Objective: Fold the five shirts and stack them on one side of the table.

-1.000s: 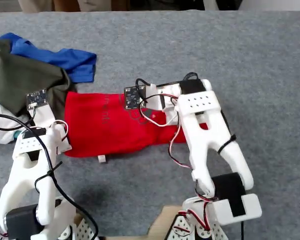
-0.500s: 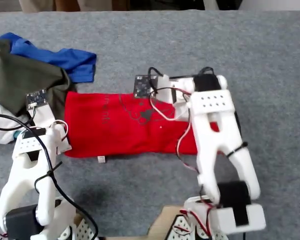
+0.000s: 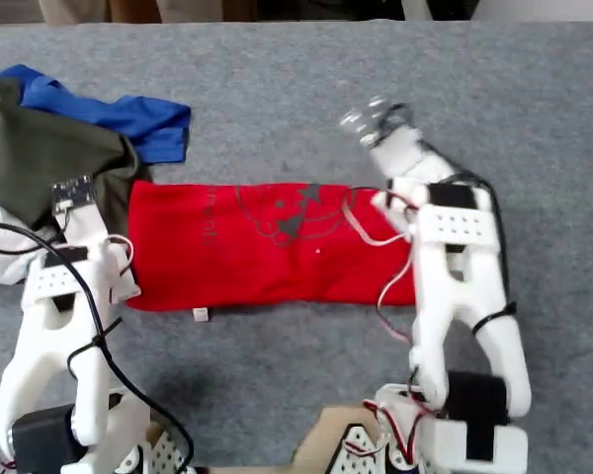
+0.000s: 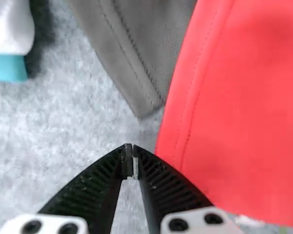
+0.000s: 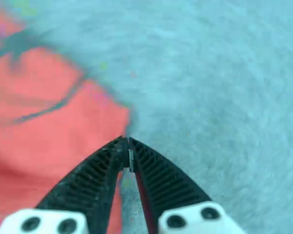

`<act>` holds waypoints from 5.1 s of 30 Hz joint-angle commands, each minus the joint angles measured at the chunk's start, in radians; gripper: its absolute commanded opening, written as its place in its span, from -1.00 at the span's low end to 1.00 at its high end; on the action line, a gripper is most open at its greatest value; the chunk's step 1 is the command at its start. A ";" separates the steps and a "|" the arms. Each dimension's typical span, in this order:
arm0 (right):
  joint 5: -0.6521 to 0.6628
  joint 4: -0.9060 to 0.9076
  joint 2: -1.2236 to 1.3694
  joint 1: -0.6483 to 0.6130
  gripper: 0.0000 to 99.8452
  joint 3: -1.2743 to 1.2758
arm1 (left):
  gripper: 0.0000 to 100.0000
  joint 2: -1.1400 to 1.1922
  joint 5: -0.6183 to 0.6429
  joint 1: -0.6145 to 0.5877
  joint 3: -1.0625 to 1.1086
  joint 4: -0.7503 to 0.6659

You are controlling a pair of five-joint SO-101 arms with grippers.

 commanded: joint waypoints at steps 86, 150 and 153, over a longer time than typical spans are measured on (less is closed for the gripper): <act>-0.511 -0.374 0.283 0.435 -0.99 -0.171 | -0.96 0.674 0.068 0.368 -0.944 0.500; -0.638 -0.448 0.510 0.581 -0.99 -0.366 | -0.75 1.314 0.354 0.870 -2.484 0.778; -0.638 -0.448 0.510 0.581 -0.99 -0.366 | -0.96 1.337 0.356 0.806 -2.420 0.773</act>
